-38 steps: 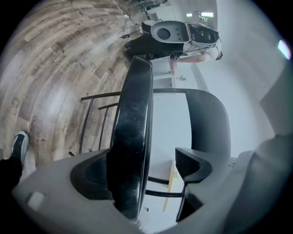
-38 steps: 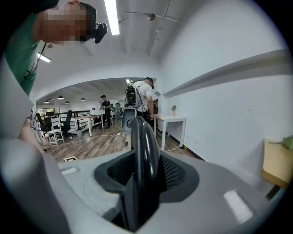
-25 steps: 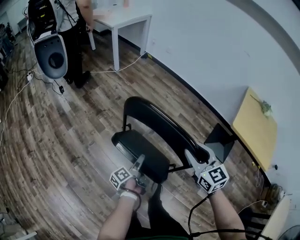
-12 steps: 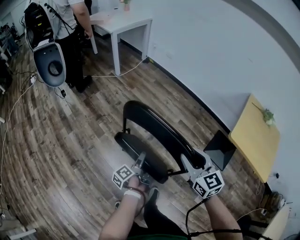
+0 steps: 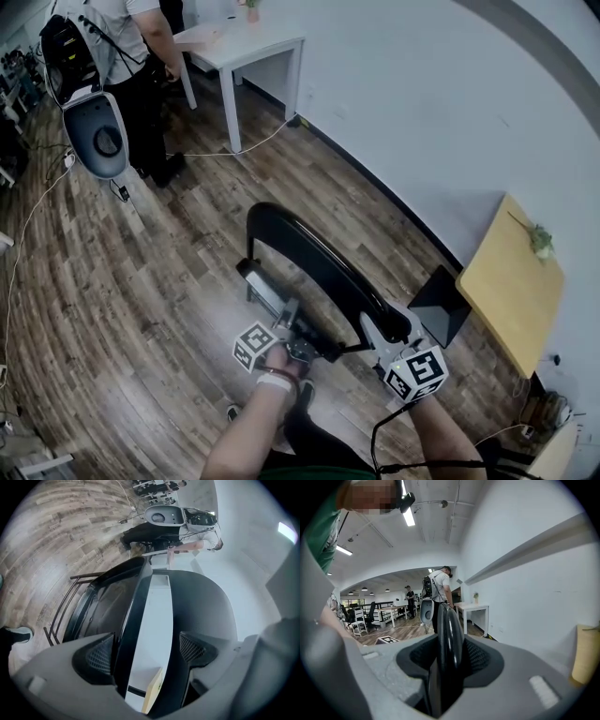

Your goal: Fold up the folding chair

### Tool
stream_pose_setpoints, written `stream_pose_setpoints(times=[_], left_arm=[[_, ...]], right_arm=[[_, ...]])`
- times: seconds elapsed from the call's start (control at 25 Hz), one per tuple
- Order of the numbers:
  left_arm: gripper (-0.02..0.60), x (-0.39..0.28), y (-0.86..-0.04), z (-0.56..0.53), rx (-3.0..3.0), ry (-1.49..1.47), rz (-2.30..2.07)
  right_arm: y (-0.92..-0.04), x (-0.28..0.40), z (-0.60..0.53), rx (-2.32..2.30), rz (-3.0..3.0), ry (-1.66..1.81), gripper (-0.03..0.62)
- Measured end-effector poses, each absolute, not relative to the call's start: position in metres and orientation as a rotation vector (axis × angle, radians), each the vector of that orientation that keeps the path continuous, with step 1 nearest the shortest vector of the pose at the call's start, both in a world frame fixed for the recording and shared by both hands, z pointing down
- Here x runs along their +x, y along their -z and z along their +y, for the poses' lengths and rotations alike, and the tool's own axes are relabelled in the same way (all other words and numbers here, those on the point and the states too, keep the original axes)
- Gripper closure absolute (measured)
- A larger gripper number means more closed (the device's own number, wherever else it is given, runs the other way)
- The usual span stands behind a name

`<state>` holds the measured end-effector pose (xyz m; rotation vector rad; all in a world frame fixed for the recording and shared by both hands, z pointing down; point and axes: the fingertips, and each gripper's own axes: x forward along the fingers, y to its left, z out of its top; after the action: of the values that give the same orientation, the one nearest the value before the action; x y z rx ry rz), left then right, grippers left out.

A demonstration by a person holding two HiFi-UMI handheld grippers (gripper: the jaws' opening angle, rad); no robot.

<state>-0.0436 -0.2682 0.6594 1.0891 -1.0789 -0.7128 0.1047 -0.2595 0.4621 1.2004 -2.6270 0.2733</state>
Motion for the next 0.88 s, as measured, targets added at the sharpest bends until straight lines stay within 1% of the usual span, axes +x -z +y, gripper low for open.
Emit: stream_pose_setpoints(times=[0.36,0.6,0.88], left_arm=[[0.164,-0.024,-0.658,-0.298,1.037,0.739,-1.134],[0.164,-0.023,-0.658,-0.305,0.996,0.787,-1.165],[0.164,-0.015,-0.652,-0.309,1.089,0.769,-1.133]], right_arm=[[-0.461,0.110,-0.266,1.160,-2.652,-0.289,0.436],[-0.460,0.105,-0.260,1.133,-2.663,-0.285,0.439],[-0.460,0.109,-0.264,1.123,-2.665,-0.301,0.439]])
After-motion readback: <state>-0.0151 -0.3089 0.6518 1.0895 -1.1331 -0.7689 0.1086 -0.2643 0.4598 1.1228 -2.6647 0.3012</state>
